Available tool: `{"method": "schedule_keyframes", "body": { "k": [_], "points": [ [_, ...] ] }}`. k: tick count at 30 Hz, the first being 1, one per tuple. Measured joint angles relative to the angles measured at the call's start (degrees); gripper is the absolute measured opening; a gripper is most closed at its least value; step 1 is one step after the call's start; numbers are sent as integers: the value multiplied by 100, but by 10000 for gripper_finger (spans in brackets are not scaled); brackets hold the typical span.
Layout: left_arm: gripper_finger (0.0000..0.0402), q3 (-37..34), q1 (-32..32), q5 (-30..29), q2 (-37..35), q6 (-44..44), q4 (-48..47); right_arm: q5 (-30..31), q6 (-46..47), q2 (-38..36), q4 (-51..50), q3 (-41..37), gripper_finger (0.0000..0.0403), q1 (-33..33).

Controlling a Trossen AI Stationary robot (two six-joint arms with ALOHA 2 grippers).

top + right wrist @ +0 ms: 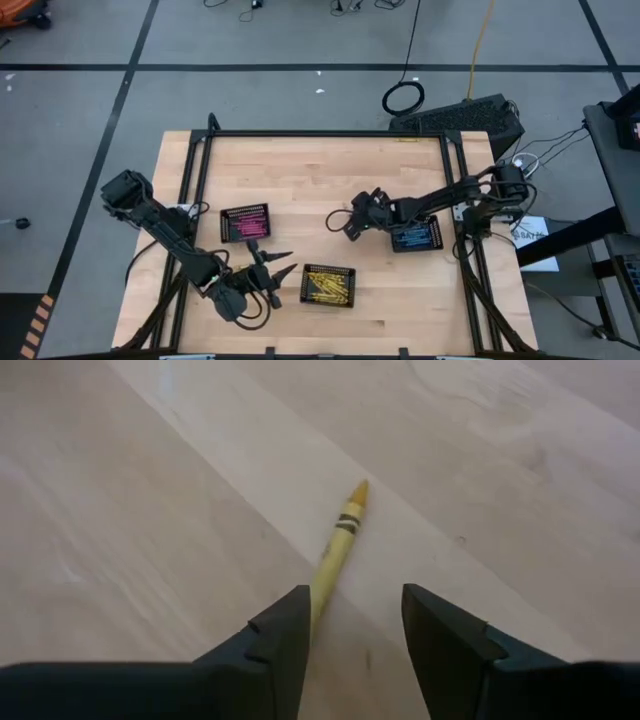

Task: Sort crayons
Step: Put the yellow crayon into the bottom black bin

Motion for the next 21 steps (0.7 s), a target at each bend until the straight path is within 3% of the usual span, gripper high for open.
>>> {"method": "schedule_keyframes", "body": {
  "k": [5, 11, 14, 19, 21],
  "points": [
    [146, 0, 0, 9, 0, 0, 0, -170, -167, 332, 721, 1, 145, 63],
    [146, -2, 0, 105, 0, -15, 0, -25, -187, 682, 900, 20, 130, 98],
    [146, -2, 0, 122, 0, -15, 0, 71, -297, 692, 877, 18, 100, 198],
    [146, -2, 0, 122, 0, -15, 0, 146, -620, 614, 832, 12, 16, 428],
    [146, -2, 0, 122, 0, -62, -7, 33, -727, 511, 767, 14, 10, 552]
  ]
}}
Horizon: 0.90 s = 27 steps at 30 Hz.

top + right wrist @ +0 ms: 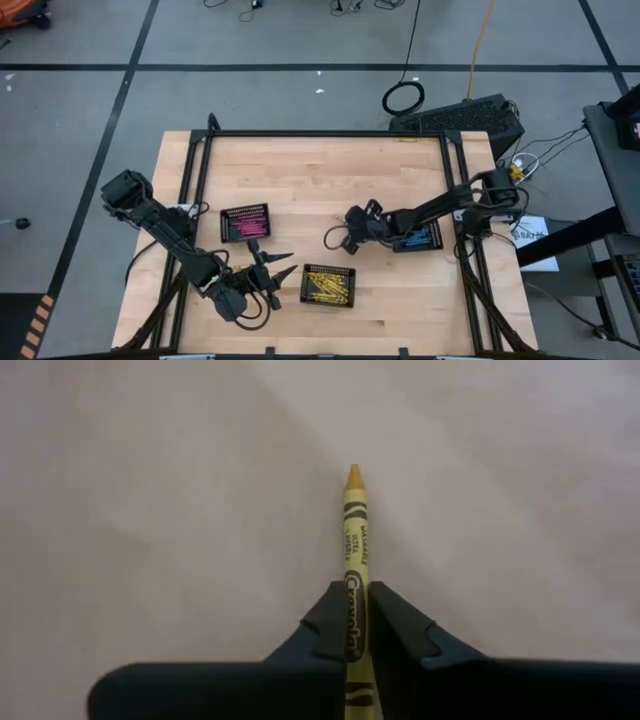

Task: Sort crayons
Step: Put the yellow crayon into the bottom black bin

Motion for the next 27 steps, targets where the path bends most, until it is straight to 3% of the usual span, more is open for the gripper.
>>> {"method": "schedule_keyframes", "body": {
  "k": [12, 19, 27],
  "points": [
    [146, 0, -92, -111, -2, -83, -127, -100, -625, -664, 80, 1061, 2, 1405],
    [146, 0, -92, -118, -2, -84, -127, -565, -767, -275, 100, 1673, 2, 2061],
    [146, 0, -92, -125, -2, -89, -127, -762, -239, 317, 85, 1726, 12, 2140]
  ]
}}
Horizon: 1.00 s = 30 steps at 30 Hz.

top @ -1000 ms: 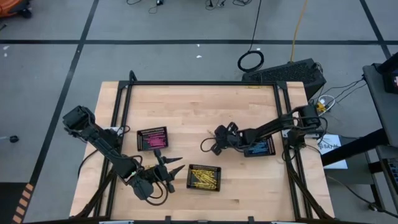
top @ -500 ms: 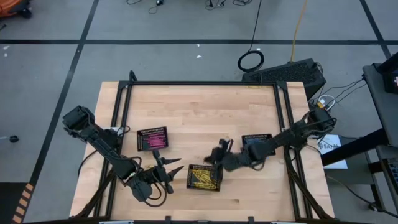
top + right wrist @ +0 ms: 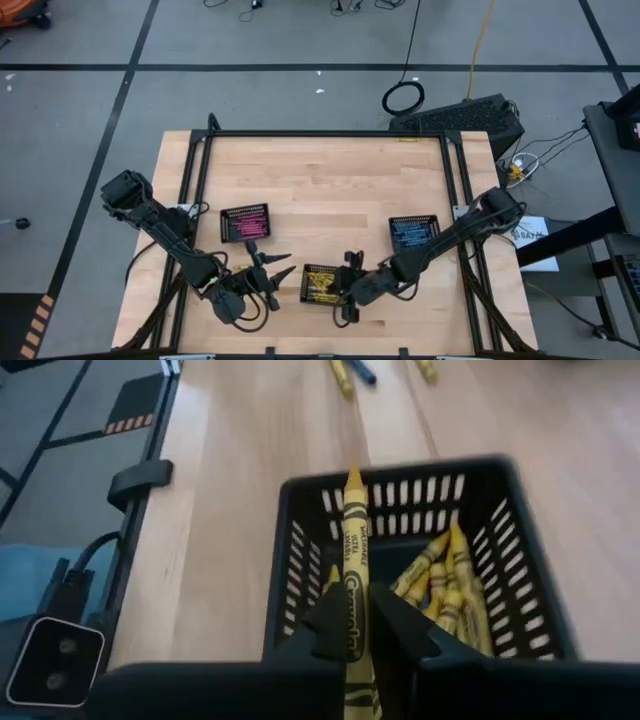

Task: Sort crayons
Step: Put the yellow crayon into the bottom black bin, then put the blue crayon into the right black bin

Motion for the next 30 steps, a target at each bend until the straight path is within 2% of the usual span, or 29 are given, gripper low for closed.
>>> {"method": "schedule_keyframes", "body": {
  "k": [5, 13, 17, 21, 24, 26, 30],
  "points": [
    [146, 0, 0, -2, 0, -1, 0, -11, 93, 80, -53, 0, 39, -19],
    [146, 0, 7, -3, 0, 0, -13, -6, -352, 0, 7, 0, 112, -29],
    [146, 0, 7, -2, 0, -2, -15, 54, -868, -263, 26, 0, 128, 41],
    [146, 0, 16, 116, 0, -440, -65, 424, -1929, -535, 85, 0, 129, 295],
    [146, 0, 54, 321, 0, -654, -217, 876, -2726, -531, 507, 0, 129, 493],
    [146, 0, 58, 328, 0, -752, -345, 1079, -3054, -442, 1142, 0, 129, 558],
    [146, 22, 26, 317, -31, -627, -291, 883, -3692, -232, 2520, 0, 129, 565]
  ]
}}
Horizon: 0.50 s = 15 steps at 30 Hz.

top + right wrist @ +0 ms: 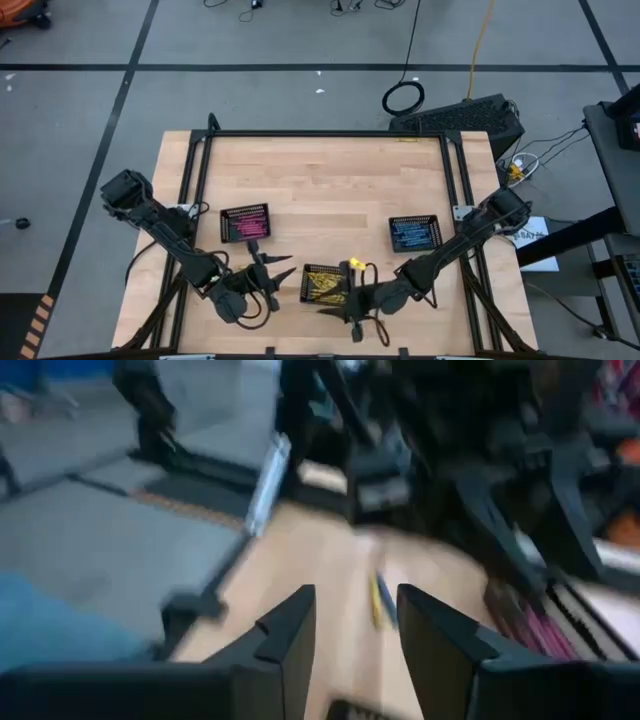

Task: Sort crayons
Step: Put the blue crayon into the right black bin

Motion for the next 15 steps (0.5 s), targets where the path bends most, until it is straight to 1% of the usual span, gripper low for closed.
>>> {"method": "schedule_keyframes", "body": {
  "k": [2, 3, 5, 6, 8, 10, 13, 15],
  "points": [
    [146, 85, -154, 25, -107, 143, -154, -1, -204, 38, 258, 0, 129, 0],
    [146, 171, -247, 181, -176, 186, -289, 4, -235, 45, 310, 0, 129, -2],
    [146, 314, -445, 745, -346, 96, -837, 2, -239, 45, 302, 0, 129, -4],
    [146, 373, -545, 1051, -411, -115, -1209, 2, -239, 45, 283, 0, 129, -5],
    [146, 510, -685, 1609, -482, -883, -2028, 4, -239, 49, 267, 0, 129, -7],
    [146, 559, -810, 2010, -517, -1924, -2893, 2, -237, 49, 276, 0, 129, -7],
    [146, 501, -935, 2806, -410, -3455, -4069, 2, -236, 49, 297, 0, 130, -7],
    [146, 397, -1042, 3243, -316, -4233, -4674, 2, -236, 49, 313, 0, 130, -7]
  ]
}}
